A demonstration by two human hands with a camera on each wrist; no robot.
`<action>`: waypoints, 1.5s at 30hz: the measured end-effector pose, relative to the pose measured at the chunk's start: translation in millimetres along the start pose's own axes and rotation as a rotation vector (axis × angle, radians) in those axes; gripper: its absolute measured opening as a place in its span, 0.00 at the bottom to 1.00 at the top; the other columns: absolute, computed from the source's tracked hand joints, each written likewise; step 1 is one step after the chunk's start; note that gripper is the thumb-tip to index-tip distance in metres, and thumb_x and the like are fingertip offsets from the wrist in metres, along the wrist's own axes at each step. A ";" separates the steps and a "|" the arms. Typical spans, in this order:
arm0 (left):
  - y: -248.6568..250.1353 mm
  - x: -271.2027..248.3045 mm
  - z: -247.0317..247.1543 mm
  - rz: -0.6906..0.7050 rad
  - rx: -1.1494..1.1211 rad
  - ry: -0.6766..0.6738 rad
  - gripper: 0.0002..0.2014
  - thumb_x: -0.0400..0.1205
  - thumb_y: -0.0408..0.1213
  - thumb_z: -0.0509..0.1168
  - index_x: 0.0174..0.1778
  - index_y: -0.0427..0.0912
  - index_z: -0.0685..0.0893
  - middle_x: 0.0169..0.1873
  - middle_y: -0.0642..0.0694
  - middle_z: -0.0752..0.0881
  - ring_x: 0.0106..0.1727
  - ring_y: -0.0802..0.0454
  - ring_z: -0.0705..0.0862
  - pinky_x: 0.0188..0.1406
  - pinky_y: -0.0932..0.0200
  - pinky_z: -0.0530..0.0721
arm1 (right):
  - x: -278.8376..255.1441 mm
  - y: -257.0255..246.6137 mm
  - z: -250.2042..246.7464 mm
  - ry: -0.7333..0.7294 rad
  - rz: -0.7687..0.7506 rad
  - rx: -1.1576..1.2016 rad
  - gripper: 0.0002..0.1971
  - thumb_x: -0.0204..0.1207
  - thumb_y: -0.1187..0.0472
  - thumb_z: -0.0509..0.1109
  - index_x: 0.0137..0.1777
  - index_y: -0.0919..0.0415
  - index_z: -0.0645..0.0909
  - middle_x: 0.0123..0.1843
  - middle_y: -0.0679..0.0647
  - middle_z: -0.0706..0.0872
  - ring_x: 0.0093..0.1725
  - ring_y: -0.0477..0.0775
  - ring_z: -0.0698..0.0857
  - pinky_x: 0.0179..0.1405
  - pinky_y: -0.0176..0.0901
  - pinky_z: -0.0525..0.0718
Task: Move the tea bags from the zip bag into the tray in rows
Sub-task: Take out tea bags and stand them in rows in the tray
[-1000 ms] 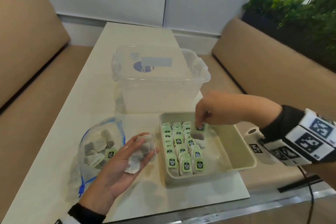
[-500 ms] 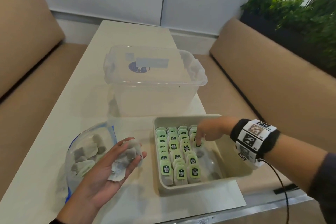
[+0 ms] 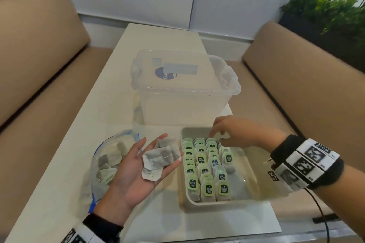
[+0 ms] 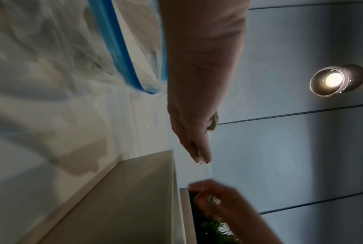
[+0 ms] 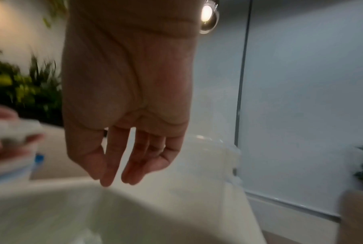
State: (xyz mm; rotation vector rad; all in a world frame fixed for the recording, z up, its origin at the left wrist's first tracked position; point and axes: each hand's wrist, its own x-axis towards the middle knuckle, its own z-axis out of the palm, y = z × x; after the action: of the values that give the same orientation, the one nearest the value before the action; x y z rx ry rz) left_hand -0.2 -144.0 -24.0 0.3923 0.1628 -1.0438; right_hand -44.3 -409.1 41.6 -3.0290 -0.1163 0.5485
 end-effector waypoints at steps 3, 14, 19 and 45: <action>-0.2 5.4 1.4 0.010 -0.016 -0.052 0.39 0.52 0.34 0.86 0.62 0.37 0.86 0.67 0.31 0.81 0.65 0.25 0.80 0.56 0.31 0.83 | -5.4 -42.7 -19.0 0.266 -0.189 0.218 0.11 0.76 0.59 0.71 0.58 0.51 0.85 0.51 0.45 0.83 0.42 0.37 0.79 0.40 0.19 0.74; -2.8 5.6 18.0 0.160 -0.008 0.039 0.24 0.79 0.51 0.55 0.38 0.38 0.90 0.35 0.43 0.86 0.37 0.50 0.89 0.38 0.61 0.86 | 17.4 -137.4 5.2 0.425 -0.150 0.330 0.17 0.67 0.46 0.76 0.51 0.55 0.82 0.44 0.50 0.82 0.39 0.50 0.78 0.45 0.47 0.81; 1.3 1.1 15.6 0.187 0.011 0.053 0.25 0.85 0.53 0.49 0.65 0.40 0.80 0.43 0.40 0.89 0.42 0.47 0.90 0.40 0.59 0.88 | 16.7 -142.7 7.1 0.474 -0.115 0.452 0.08 0.72 0.52 0.72 0.43 0.56 0.81 0.38 0.48 0.85 0.40 0.50 0.84 0.44 0.49 0.83; -19.8 -2.9 0.0 0.291 0.392 0.100 0.14 0.70 0.32 0.69 0.51 0.37 0.85 0.39 0.43 0.89 0.47 0.43 0.87 0.35 0.64 0.87 | -2.6 -129.0 -7.2 0.628 -0.047 0.615 0.11 0.77 0.69 0.68 0.54 0.54 0.82 0.44 0.47 0.86 0.42 0.44 0.85 0.43 0.31 0.83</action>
State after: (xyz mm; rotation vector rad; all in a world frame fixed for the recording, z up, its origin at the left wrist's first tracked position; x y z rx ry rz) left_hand -18.7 -150.4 -27.8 0.7995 -0.0127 -0.7659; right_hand -52.4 -281.2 58.7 -2.4347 0.0145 -0.3313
